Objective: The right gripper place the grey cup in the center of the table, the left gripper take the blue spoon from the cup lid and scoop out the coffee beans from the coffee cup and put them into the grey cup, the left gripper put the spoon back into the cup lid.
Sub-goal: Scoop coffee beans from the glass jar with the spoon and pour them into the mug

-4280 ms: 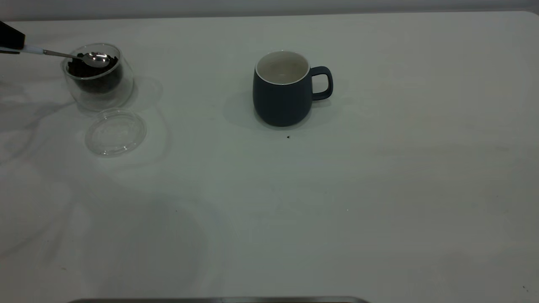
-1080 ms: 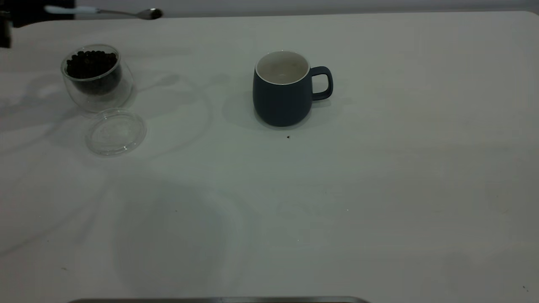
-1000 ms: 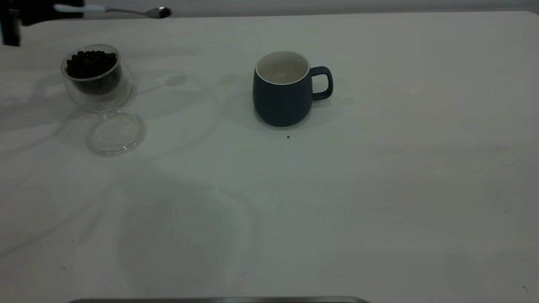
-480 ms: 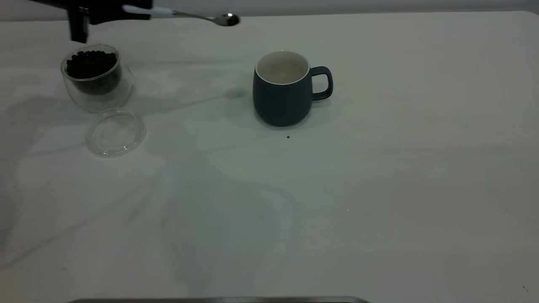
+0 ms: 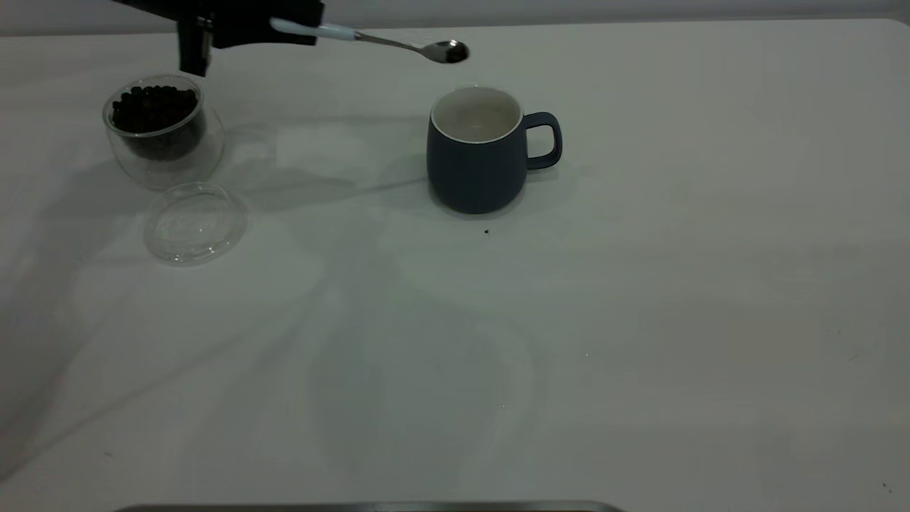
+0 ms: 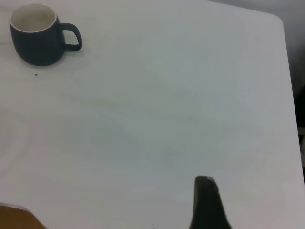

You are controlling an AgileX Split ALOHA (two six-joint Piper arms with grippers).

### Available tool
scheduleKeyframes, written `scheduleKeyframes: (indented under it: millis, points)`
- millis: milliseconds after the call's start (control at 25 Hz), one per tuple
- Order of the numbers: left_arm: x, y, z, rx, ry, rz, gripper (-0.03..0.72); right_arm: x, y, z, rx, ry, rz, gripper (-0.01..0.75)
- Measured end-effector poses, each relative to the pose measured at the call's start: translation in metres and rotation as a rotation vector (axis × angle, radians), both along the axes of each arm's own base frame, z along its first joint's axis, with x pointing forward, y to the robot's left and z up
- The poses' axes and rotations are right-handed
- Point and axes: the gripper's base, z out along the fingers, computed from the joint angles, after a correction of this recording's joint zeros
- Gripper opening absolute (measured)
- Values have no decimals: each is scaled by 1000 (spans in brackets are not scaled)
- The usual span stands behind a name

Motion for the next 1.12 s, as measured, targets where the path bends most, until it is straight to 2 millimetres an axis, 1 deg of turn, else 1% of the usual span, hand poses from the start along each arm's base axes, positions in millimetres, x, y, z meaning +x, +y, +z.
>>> scheduleKeyframes:
  millis: [280,440,640,840,1000,1120]
  points:
    - [4,-9,-5,64,-97,5,130,0,0,0,0,0,0,459]
    - [3,-18,-6,77,-175,-42,130,0,0,0,0,0,0,459]
    - [3,-25,-7,100,-304,-103,130,0,0,0,0,0,0,459]
    - [5,-25,-8,134,-441,-153,130,0,0,0,0,0,0,459]
    - [7,-26,-9,165,-593,-218,130,0,0,0,0,0,0,459]
    - [7,-28,-9,170,-646,-234,130,0,0,0,0,0,0,459]
